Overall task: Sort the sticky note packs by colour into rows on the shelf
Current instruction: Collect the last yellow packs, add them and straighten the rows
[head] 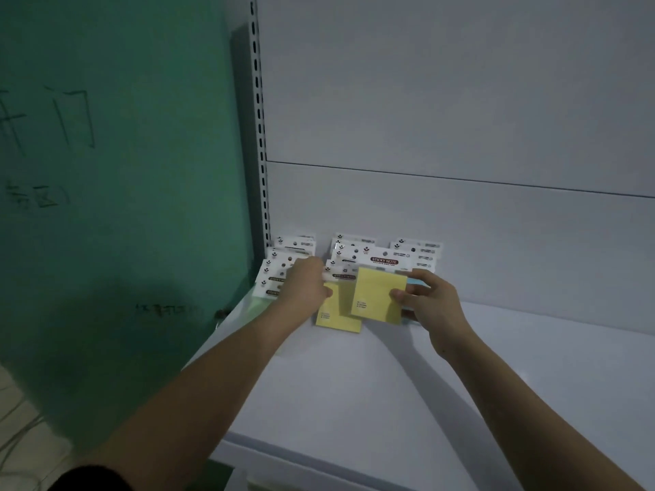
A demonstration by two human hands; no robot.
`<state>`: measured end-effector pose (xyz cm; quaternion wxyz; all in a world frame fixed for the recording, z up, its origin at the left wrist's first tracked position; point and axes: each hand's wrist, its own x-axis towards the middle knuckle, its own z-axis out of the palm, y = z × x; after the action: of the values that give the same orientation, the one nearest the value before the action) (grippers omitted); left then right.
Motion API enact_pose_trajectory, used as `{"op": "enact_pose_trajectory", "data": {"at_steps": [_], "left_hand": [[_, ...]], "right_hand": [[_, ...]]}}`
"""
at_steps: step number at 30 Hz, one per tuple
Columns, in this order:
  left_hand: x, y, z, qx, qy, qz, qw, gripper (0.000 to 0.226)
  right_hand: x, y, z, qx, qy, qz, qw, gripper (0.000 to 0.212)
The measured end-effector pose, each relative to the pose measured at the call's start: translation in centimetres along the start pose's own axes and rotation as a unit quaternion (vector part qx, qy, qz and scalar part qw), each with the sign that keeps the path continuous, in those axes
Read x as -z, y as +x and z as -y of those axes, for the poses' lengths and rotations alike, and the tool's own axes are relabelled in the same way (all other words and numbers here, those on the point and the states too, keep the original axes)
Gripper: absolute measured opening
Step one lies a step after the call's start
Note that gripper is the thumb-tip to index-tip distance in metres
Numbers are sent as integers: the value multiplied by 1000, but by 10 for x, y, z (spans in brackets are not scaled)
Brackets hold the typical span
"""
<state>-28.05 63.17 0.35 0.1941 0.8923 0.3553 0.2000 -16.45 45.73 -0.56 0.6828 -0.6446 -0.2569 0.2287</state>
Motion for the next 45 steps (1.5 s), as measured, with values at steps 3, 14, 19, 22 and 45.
{"op": "enact_pose_trajectory", "data": {"at_steps": [3,14,19,22,45], "left_hand": [[2,2,6,-56,23,-28,998,28],[49,-10,75,-124,10,-95,988,37],[58,-13,99,-106,-1,-83,991,35],[62,-17,108,-106,-24,-77,991,34],[34,-12,148,-70,-322,195,924,104]], "right_hand": [[-12,-3,-8,-1,-2,-14,1000,25],[-70,-5,-34,31,-217,-89,972,23],[-78,-4,-35,53,-347,-145,925,43],[-84,-7,-35,50,-353,-147,923,47],[-201,-38,-28,23,-426,5,905,69]]}}
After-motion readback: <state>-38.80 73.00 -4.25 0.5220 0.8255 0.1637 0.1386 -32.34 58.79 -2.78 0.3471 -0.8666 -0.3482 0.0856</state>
